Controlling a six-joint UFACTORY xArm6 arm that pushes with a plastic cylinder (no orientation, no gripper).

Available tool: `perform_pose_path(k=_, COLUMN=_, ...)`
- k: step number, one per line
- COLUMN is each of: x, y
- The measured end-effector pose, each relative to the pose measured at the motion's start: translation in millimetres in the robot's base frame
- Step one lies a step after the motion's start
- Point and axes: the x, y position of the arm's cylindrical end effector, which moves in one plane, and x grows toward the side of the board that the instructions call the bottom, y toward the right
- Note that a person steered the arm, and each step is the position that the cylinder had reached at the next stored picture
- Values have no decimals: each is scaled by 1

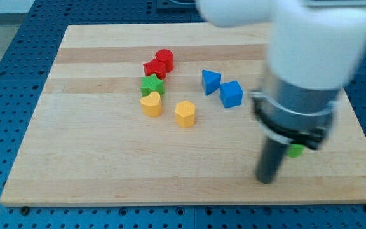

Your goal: Move the green circle bottom diagonally to the yellow hexagon

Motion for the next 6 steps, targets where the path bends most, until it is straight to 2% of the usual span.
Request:
perform_pose_path(k=1, x=1, y=72)
perform_pose_path(k=2, x=-13, y=105)
perform_pose_path(k=3, x=-29, y=95)
perform_pose_path(k=6, x=-91, y=-22)
